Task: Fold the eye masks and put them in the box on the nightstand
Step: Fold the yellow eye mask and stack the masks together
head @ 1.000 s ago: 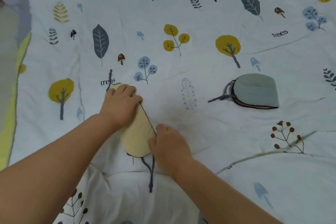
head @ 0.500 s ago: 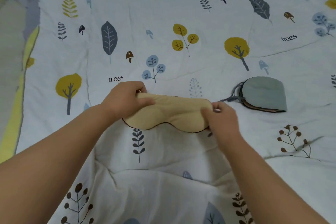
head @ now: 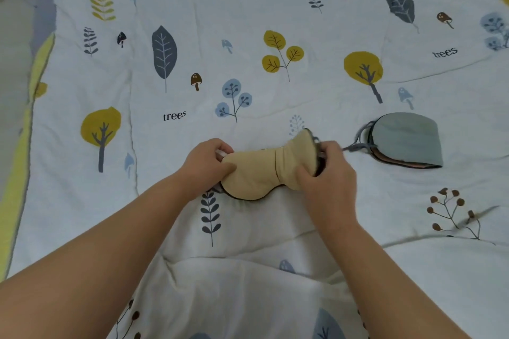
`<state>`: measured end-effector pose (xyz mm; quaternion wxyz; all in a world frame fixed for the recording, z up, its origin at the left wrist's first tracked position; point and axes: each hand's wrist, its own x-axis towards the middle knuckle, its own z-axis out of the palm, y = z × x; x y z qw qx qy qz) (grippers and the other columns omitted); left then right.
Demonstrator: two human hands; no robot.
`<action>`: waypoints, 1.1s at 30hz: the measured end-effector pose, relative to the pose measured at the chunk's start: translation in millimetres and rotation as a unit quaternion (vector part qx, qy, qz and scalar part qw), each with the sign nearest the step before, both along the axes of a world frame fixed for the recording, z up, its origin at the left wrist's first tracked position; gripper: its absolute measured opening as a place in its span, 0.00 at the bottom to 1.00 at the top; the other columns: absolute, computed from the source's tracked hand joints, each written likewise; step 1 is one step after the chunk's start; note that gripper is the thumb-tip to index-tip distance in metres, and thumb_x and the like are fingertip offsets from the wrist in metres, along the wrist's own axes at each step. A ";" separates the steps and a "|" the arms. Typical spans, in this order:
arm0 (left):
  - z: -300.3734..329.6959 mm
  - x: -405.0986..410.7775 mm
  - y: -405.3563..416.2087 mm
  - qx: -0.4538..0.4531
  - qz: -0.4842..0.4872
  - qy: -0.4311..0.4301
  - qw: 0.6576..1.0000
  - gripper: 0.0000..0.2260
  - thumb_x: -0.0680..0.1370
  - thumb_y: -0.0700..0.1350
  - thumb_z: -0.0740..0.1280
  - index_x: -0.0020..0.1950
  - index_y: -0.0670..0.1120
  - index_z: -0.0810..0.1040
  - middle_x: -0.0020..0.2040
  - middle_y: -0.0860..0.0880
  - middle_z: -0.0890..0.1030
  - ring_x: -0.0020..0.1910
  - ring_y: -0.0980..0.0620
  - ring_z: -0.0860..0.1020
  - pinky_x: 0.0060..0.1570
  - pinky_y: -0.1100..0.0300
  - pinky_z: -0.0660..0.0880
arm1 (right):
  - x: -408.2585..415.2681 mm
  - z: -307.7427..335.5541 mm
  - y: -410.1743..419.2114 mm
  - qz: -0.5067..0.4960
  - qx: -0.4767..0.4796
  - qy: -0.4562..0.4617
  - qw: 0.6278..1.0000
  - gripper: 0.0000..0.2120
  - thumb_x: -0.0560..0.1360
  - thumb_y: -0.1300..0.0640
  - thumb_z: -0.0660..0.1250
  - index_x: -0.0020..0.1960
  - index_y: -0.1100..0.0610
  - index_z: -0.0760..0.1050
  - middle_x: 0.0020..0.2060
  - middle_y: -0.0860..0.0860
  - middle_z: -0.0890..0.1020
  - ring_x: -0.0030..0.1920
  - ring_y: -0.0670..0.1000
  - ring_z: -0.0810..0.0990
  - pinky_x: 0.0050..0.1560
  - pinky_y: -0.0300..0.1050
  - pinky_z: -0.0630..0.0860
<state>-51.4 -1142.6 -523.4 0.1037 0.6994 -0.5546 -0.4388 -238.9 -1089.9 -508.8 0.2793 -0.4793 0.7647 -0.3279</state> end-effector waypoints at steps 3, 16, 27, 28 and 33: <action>2.2 1.5 4.3 0.020 0.051 0.070 0.996 0.05 0.73 0.39 0.64 0.45 0.48 0.77 0.37 0.49 0.75 0.39 0.51 0.73 0.37 0.61 0.71 | 35.3 6.7 11.4 0.155 -0.070 0.056 0.984 0.14 0.66 0.63 0.70 0.50 0.59 0.75 0.38 0.48 0.75 0.36 0.51 0.72 0.35 0.35 0.62; 10.9 6.3 10.2 0.063 0.044 0.169 0.983 0.08 0.76 0.39 0.63 0.52 0.49 0.77 0.42 0.48 0.79 0.39 0.52 0.77 0.35 0.61 0.78 | 58.3 -6.8 7.5 0.094 0.001 0.045 0.995 0.18 0.74 0.56 0.62 0.63 0.60 0.70 0.56 0.58 0.76 0.55 0.58 0.74 0.56 0.52 0.71; 3.5 -27.0 21.0 -0.191 -0.018 -0.217 0.957 0.14 0.75 0.48 0.62 0.58 0.44 0.74 0.51 0.46 0.77 0.51 0.45 0.74 0.52 0.53 0.68 | 31.8 -27.4 -13.6 0.010 0.095 0.014 0.995 0.18 0.78 0.60 0.58 0.67 0.56 0.65 0.58 0.56 0.75 0.58 0.57 0.74 0.56 0.49 0.70; 5.8 -28.7 24.4 -0.238 -0.026 -0.223 0.945 0.13 0.75 0.45 0.62 0.58 0.43 0.74 0.54 0.44 0.77 0.53 0.43 0.75 0.52 0.52 0.68 | 30.2 -31.6 -12.9 0.014 0.090 0.029 0.995 0.18 0.78 0.60 0.57 0.68 0.55 0.64 0.58 0.54 0.73 0.60 0.55 0.72 0.55 0.48 0.69; -4.1 -42.7 45.4 -0.344 -0.222 -0.192 0.892 0.20 0.74 0.42 0.57 0.65 0.43 0.73 0.68 0.42 0.74 0.68 0.42 0.72 0.65 0.46 0.68 | 35.0 -36.0 -9.7 0.099 0.020 0.138 0.985 0.21 0.79 0.60 0.53 0.72 0.56 0.60 0.70 0.57 0.66 0.71 0.51 0.61 0.68 0.38 0.58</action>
